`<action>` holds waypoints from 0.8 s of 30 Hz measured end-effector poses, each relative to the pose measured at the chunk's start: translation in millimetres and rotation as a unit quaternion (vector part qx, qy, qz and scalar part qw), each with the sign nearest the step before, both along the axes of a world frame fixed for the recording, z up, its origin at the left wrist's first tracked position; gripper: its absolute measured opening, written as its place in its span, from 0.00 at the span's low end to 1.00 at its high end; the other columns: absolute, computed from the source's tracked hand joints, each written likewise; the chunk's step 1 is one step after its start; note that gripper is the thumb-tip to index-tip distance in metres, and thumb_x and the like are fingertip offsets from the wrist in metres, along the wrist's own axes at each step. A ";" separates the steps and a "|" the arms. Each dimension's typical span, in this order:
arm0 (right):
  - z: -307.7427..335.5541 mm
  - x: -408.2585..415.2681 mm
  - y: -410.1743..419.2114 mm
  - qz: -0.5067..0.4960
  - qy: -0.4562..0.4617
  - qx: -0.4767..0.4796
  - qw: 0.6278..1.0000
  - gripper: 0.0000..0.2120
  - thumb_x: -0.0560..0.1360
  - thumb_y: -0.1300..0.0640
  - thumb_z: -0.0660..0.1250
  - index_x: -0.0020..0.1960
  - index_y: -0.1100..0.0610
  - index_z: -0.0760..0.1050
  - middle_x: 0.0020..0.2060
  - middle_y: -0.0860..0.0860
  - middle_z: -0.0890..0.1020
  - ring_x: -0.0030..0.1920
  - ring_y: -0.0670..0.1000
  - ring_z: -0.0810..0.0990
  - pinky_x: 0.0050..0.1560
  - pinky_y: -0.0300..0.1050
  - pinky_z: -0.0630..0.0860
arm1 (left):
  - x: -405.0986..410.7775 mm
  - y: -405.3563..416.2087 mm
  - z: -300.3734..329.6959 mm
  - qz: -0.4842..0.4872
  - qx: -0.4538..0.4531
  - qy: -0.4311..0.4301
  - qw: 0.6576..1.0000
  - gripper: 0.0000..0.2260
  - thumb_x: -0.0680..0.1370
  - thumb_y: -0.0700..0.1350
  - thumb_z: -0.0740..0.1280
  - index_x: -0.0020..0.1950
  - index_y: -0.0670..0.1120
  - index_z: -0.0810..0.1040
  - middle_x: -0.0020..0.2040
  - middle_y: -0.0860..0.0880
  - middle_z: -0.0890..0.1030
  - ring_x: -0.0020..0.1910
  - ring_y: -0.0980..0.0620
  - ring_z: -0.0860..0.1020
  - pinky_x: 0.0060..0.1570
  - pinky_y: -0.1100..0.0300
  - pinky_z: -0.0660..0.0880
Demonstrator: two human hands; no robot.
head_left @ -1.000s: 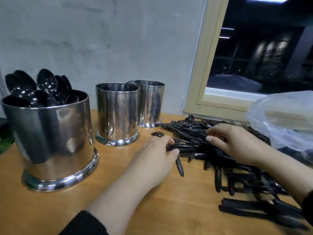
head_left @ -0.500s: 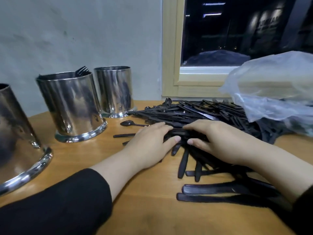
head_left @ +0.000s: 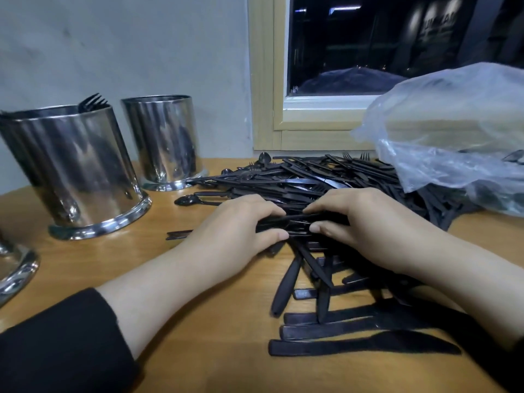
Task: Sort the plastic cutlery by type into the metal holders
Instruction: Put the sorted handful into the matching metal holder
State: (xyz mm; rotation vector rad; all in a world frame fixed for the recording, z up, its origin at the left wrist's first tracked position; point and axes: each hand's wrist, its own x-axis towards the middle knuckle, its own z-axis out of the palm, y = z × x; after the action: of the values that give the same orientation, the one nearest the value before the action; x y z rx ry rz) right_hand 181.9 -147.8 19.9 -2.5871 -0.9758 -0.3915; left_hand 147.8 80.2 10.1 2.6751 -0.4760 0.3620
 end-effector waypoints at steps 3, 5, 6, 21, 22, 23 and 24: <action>0.3 -1.6 1.3 -0.009 -0.019 0.033 0.999 0.06 0.77 0.51 0.71 0.53 0.48 0.83 0.48 0.41 0.83 0.49 0.41 0.79 0.53 0.33 0.71 | 0.0 3.6 0.3 0.011 -0.027 -0.013 0.999 0.09 0.80 0.52 0.70 0.59 0.55 0.83 0.54 0.58 0.81 0.56 0.58 0.77 0.59 0.60 0.70; 0.9 -2.4 2.4 -0.010 -0.030 0.055 0.998 0.04 0.77 0.53 0.71 0.51 0.49 0.84 0.46 0.41 0.82 0.48 0.42 0.79 0.52 0.34 0.72 | 0.8 4.6 0.7 0.018 -0.044 -0.023 0.999 0.06 0.81 0.51 0.69 0.55 0.53 0.84 0.51 0.57 0.82 0.54 0.57 0.77 0.57 0.58 0.71; 1.5 -2.6 2.7 -0.010 -0.033 0.067 0.997 0.04 0.78 0.53 0.71 0.51 0.49 0.84 0.46 0.41 0.82 0.48 0.42 0.79 0.52 0.33 0.72 | 0.6 4.8 1.4 0.020 -0.055 -0.026 0.998 0.06 0.81 0.51 0.69 0.54 0.52 0.84 0.50 0.56 0.82 0.52 0.56 0.78 0.56 0.57 0.71; 5.1 -11.1 6.0 -0.068 -0.035 0.148 0.986 0.21 0.79 0.48 0.67 0.71 0.44 0.72 0.47 0.38 0.80 0.48 0.40 0.77 0.50 0.37 0.72 | -6.4 11.1 12.6 0.036 -0.049 -0.088 0.994 0.15 0.85 0.52 0.59 0.54 0.47 0.82 0.46 0.51 0.83 0.48 0.50 0.78 0.52 0.53 0.72; 5.1 -10.4 5.0 -0.075 -0.025 0.122 0.989 0.21 0.79 0.50 0.66 0.71 0.44 0.72 0.48 0.39 0.80 0.48 0.41 0.77 0.51 0.40 0.72 | -5.7 13.2 12.3 0.049 -0.064 -0.090 0.993 0.14 0.85 0.51 0.59 0.55 0.47 0.83 0.43 0.51 0.82 0.47 0.50 0.78 0.49 0.54 0.71; 4.7 -9.6 3.6 -0.081 -0.011 0.092 0.992 0.20 0.79 0.52 0.66 0.71 0.44 0.72 0.50 0.39 0.81 0.49 0.41 0.77 0.51 0.39 0.70 | -5.2 14.7 12.1 0.062 -0.080 -0.089 0.991 0.13 0.85 0.50 0.60 0.55 0.48 0.83 0.40 0.52 0.81 0.43 0.50 0.78 0.45 0.55 0.70; 3.8 -8.8 2.5 -0.086 -0.002 0.059 0.995 0.20 0.79 0.54 0.66 0.70 0.45 0.73 0.52 0.39 0.80 0.50 0.41 0.76 0.51 0.37 0.68 | -4.6 16.1 12.0 0.076 -0.097 -0.084 0.989 0.13 0.85 0.50 0.59 0.55 0.49 0.83 0.35 0.54 0.79 0.39 0.52 0.76 0.40 0.55 0.69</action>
State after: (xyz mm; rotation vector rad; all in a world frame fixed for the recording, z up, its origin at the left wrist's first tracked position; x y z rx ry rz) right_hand 173.2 -145.3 23.7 -2.5704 -0.7110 -0.4822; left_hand 143.2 96.3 22.1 2.5076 -0.2702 0.6476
